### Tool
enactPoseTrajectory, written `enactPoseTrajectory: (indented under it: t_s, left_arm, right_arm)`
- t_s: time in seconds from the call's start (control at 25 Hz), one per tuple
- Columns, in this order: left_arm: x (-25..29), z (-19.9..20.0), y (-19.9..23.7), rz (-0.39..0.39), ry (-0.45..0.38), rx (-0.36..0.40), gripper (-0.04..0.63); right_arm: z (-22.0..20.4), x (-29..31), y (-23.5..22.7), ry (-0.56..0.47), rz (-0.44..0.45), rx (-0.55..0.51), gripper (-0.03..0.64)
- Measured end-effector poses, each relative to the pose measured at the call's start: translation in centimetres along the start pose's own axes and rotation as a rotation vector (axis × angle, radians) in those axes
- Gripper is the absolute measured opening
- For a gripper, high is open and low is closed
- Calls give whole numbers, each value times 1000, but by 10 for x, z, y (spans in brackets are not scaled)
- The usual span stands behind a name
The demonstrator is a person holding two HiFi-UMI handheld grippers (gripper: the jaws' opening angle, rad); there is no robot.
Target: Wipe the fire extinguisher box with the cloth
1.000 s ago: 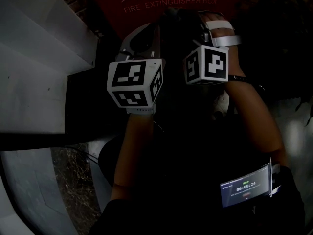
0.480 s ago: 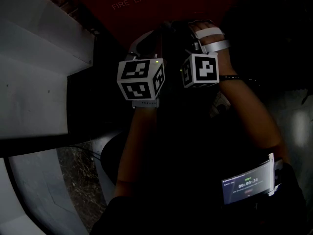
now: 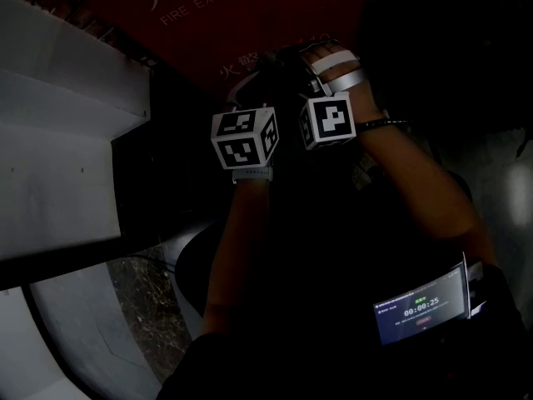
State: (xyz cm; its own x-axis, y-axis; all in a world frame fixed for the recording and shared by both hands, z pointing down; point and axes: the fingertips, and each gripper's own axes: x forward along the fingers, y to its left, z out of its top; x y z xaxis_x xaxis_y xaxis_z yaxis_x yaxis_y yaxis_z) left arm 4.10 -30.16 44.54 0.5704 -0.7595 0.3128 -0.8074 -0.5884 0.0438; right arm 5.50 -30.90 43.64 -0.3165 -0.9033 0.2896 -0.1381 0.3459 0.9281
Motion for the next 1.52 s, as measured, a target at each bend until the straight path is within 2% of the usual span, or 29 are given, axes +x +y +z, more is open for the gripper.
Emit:
enactPoseTrajectory:
  t_s: [0.28, 0.56, 0.96, 1.12, 1.52]
  left_arm:
    - [8, -21, 1, 6, 48, 6, 3]
    - [16, -48, 10, 16, 104, -50, 3]
    - [27, -82, 19, 29, 195, -74, 3]
    - [30, -87, 16, 6, 209, -102, 3]
    - [36, -100, 16, -15, 247, -106, 3]
  right_arm:
    - [-9, 14, 39, 23, 89, -3, 34]
    - [-13, 25, 71, 36, 155, -36, 34]
    - [-21, 36, 116, 72, 271, -56, 34]
    - [-25, 39, 131, 84, 311, -64, 33]
    - [-26, 46, 153, 84, 358, -98, 34]
